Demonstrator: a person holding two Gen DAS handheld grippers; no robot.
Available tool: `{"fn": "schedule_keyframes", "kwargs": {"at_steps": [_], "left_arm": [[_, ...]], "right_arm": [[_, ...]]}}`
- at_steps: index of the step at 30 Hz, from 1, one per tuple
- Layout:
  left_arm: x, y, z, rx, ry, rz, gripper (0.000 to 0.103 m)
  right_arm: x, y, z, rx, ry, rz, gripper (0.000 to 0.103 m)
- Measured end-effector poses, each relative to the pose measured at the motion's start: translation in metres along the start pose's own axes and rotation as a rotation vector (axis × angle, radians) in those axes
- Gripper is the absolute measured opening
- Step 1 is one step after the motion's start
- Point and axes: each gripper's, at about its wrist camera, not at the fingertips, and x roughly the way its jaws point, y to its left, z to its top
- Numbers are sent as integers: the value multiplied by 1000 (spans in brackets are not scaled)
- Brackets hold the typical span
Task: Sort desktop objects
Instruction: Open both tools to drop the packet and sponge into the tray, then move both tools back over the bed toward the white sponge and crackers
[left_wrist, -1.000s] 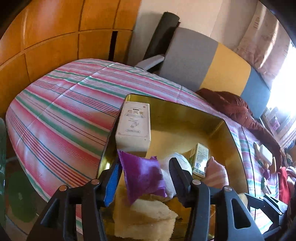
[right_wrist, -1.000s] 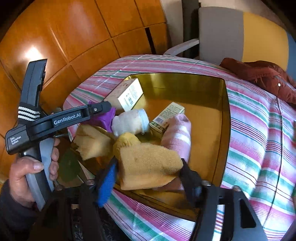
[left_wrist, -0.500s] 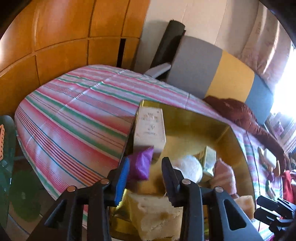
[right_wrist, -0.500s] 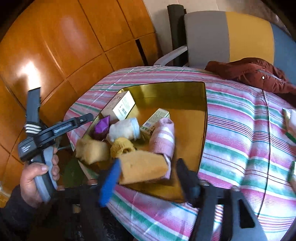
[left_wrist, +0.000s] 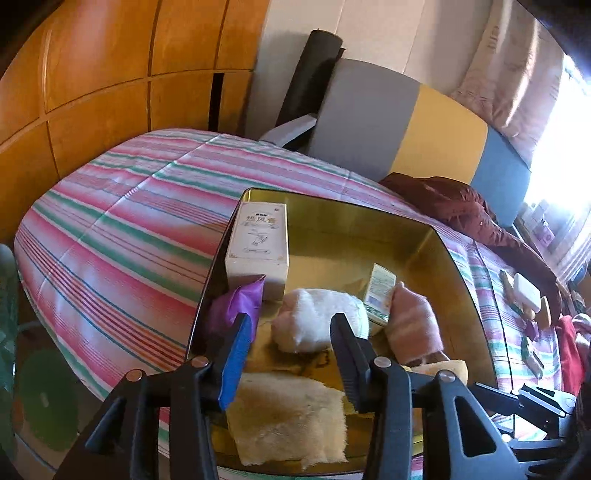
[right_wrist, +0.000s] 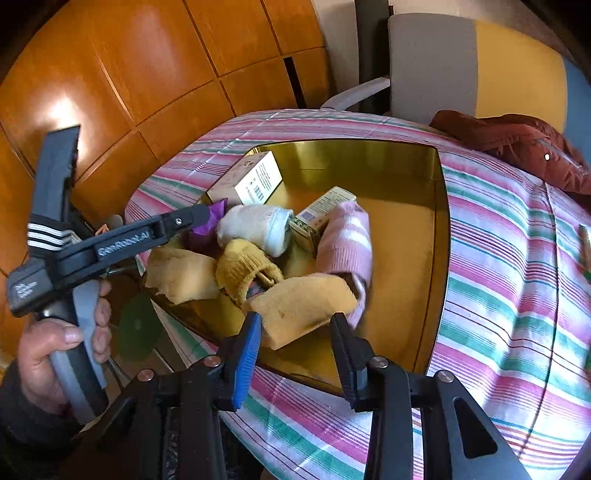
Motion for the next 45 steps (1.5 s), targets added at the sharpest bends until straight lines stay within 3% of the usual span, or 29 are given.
{"fn": "schedule_keyframes", "kwargs": {"at_steps": [4,9,17,30,45], "left_arm": [[-7,-8,0,30,-14,7,45],[-15,-19,-1,59,-26,15,45],[-23,-33,-6,101,-42,33,46],[-33,-61,-12,169,-54,25,46],[-33,-113,-16,286,-39,-59,46]], "right_arm": [[-6,-3,-2,15,-22,0,49],[-22,-1,-1,12,-83,-15,75],[-40,4,-3,-11,-166,-61,102],[-53,-15,-6,53,-210,-170,103],[-74,-64,-13,179,-231,-253,103]]}}
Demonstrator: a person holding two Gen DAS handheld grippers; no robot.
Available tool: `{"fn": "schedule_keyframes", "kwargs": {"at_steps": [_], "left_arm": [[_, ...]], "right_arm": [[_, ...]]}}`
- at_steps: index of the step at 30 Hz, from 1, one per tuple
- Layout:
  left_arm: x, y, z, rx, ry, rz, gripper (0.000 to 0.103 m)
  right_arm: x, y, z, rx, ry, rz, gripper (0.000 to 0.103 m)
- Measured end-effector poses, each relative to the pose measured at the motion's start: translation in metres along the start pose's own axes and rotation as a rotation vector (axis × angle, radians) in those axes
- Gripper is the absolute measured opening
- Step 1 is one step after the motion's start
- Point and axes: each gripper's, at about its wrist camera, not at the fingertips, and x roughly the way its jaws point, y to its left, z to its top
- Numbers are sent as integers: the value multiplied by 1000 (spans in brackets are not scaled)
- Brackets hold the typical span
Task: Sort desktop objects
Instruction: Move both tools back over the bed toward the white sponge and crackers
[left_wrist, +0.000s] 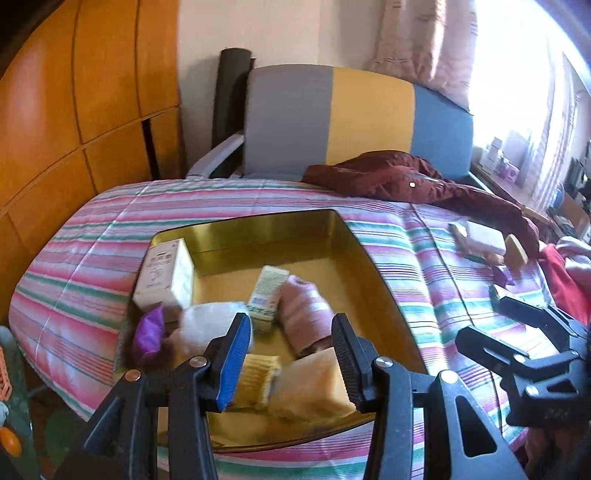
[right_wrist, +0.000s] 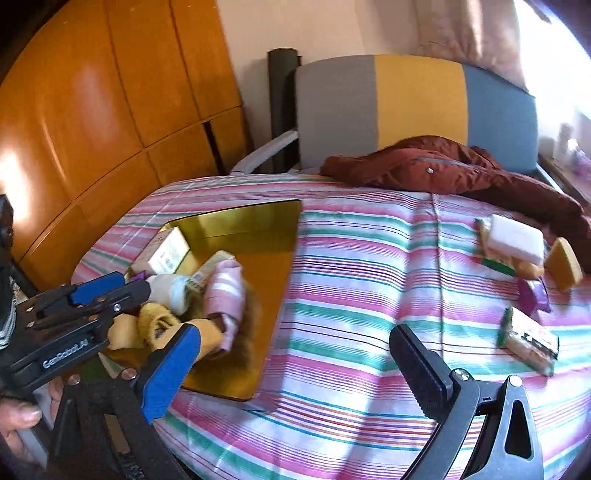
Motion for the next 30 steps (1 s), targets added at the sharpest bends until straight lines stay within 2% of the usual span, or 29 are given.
{"fn": "schedule_keyframes", "kwargs": {"at_steps": [10,14,26,30], "left_arm": [[6,-36,3,70,15,-77,46],[6,-43,5,84,11,-91,46],[11,-64,8,123,25,-123,46],[14,-70,9,133,34,-133,47]], "right_arm": [[2,-59,-7,126,74,-88,103],[-2,-96,-9,184,103,-111,103],[-12,-220,-10,284,182,-296,103],[-7,-240,-9,242,199,-299,103]]}}
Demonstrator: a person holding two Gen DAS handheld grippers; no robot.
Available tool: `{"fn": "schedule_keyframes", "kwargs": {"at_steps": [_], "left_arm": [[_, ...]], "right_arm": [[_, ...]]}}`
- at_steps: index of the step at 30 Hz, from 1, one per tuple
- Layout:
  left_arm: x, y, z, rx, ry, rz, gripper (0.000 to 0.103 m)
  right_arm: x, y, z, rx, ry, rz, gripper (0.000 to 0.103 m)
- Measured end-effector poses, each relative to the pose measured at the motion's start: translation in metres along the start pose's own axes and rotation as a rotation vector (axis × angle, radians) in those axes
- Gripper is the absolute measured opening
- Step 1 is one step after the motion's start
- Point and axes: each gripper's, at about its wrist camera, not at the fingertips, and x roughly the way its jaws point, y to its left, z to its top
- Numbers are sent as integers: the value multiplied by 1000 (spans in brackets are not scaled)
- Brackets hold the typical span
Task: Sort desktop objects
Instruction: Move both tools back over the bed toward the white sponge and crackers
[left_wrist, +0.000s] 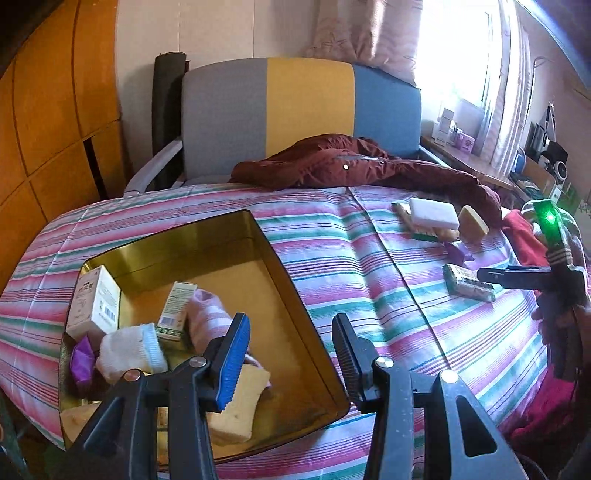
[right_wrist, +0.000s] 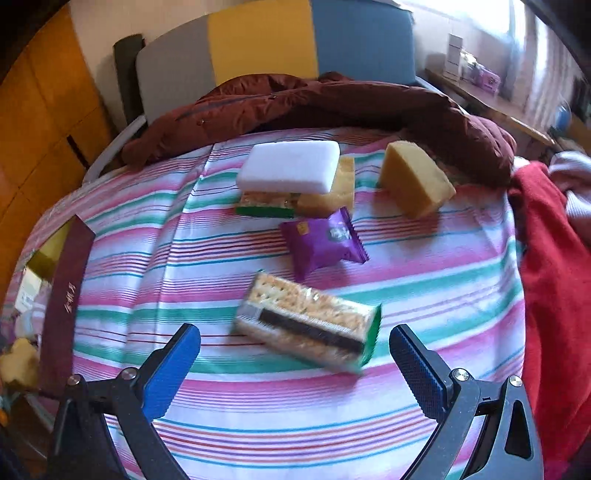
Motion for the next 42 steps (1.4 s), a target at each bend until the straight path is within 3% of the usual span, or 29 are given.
{"fn": "schedule_keyframes", "kwargs": {"at_steps": [8,19,22,26,37,40,42], "left_arm": [[10,-13,1,25,25,-22,47],[26,-41,13,81,53,-71,47],[33,-52,20,100,65,-95,47],[40,-71,31,139,75,-135,47],[80,-128,86,249,133,-296,51],[93,-143,103,312,133,-294,53],[102,-155,114,374,116,-278,61]], "right_arm": [[32,3,9,-211,99,9,103],[60,-4,22,-240,128,79,102],[64,-6,19,-237,149,116,80],[62,-7,16,-268,148,110,69],[60,-10,12,-242,150,120,72],[61,-10,12,-244,155,123,74],[61,-11,12,-230,166,124,74]]}}
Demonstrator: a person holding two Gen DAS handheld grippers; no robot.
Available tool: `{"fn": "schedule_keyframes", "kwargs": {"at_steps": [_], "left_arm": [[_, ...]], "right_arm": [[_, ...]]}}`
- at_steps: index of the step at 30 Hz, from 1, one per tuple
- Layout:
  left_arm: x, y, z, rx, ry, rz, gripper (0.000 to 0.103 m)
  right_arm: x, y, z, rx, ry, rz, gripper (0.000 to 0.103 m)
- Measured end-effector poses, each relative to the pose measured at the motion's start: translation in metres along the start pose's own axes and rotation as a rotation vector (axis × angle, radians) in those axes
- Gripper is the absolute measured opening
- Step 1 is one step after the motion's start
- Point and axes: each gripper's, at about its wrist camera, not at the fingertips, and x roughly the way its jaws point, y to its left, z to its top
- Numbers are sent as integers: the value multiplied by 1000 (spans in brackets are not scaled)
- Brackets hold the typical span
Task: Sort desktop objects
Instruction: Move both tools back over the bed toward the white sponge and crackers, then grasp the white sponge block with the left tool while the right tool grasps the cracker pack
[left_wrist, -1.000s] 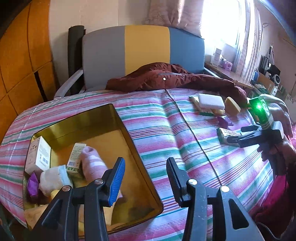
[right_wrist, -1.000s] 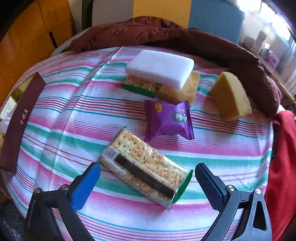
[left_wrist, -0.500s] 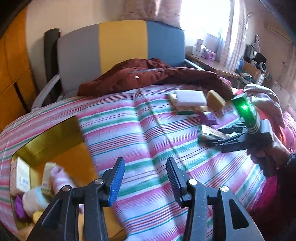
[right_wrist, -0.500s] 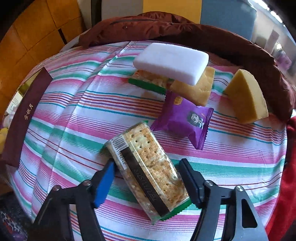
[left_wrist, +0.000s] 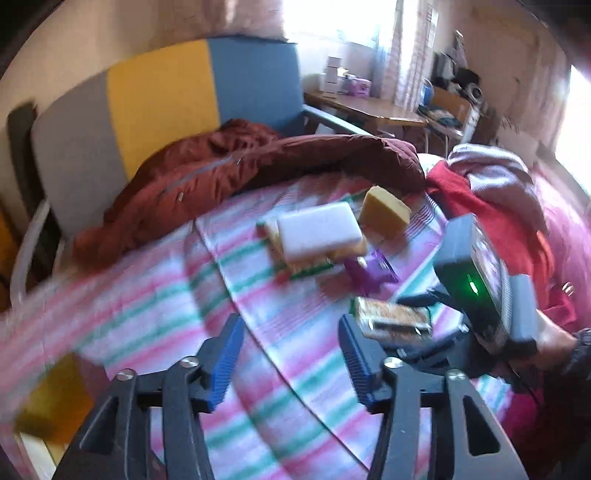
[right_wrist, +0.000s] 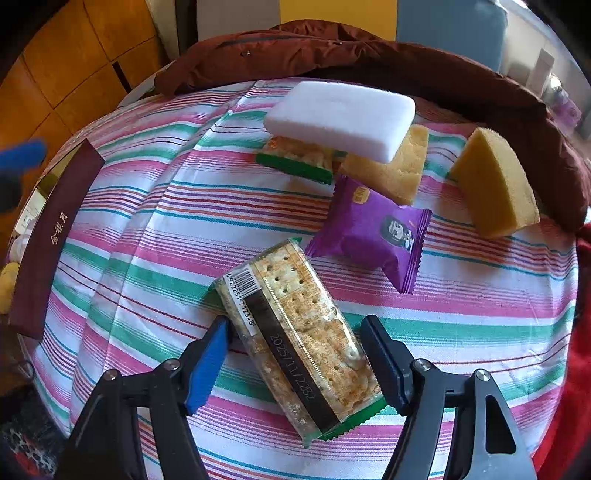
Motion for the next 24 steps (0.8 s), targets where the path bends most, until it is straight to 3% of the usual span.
{"fn": "schedule_keyframes", "kwargs": {"at_steps": [1,3,7,12,16,24], "left_arm": [[7,-3,9,40,4,15,70],[16,-9,22,122,-10,10,77],[45,-29,43,367,0,12,80],[81,-44,58,532,37,-7,81],[114,-50,67,614,81,-12,82],[145,-53,77,739,108,-53,82]], "right_arm": [[0,1,0,-1,3,-7,73],[0,4,-1,-20,9,-25,72],[-1,2,-1,-20,12,-12,72],[-3,2,-2,-28,15,-10,72],[-3,0,-2,-24,13,1,73],[-3,4,-1,-48,19,9,84]]}}
